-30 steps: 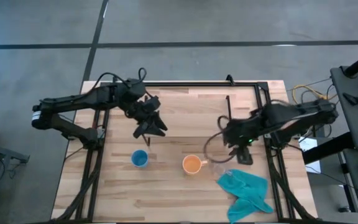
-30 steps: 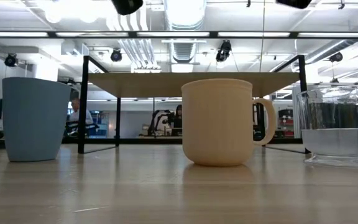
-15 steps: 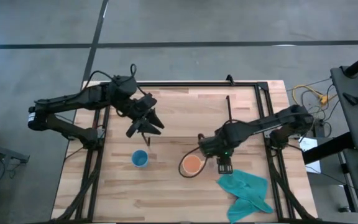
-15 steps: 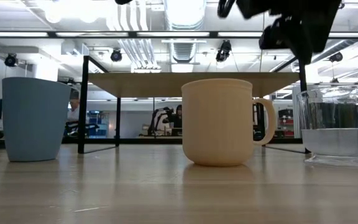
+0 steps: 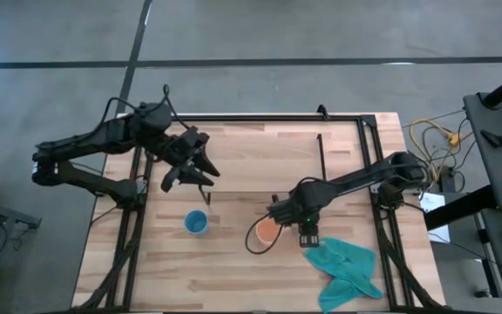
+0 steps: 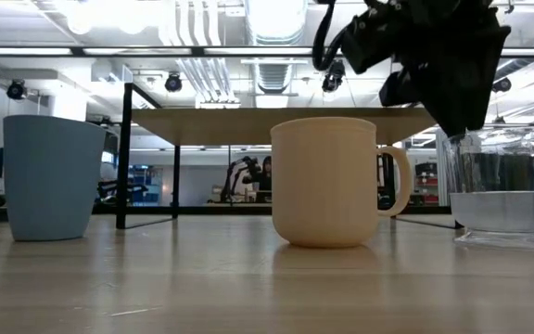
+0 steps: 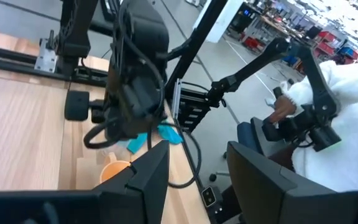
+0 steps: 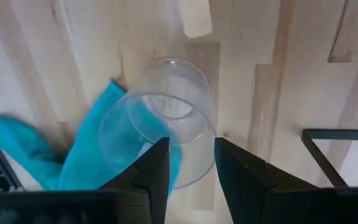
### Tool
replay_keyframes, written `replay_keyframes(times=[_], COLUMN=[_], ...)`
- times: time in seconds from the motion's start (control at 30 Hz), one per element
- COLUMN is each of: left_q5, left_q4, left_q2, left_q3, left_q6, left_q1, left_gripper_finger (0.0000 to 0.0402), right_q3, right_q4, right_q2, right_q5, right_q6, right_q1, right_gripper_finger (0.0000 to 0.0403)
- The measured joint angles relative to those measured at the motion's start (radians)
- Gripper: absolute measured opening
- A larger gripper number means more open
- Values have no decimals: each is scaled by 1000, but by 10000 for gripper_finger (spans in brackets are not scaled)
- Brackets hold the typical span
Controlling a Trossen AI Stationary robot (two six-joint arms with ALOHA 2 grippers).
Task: Stack small to large cups/mugs on shelf
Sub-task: Put the transparent mug on the shelf
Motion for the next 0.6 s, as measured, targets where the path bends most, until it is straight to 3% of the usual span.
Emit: replay_keyframes(times=[0.6], left_q5=[-2], left_q4=[0], left_q2=[-18], left_q3=[-1], left_q6=[-1], left_q1=[0], left_gripper_finger=[148], right_q3=[1], right_q4=[14], right_q2=[29], right_q5=[5], right_q6=[0], right_q1=[0], right_gripper_finger=[107])
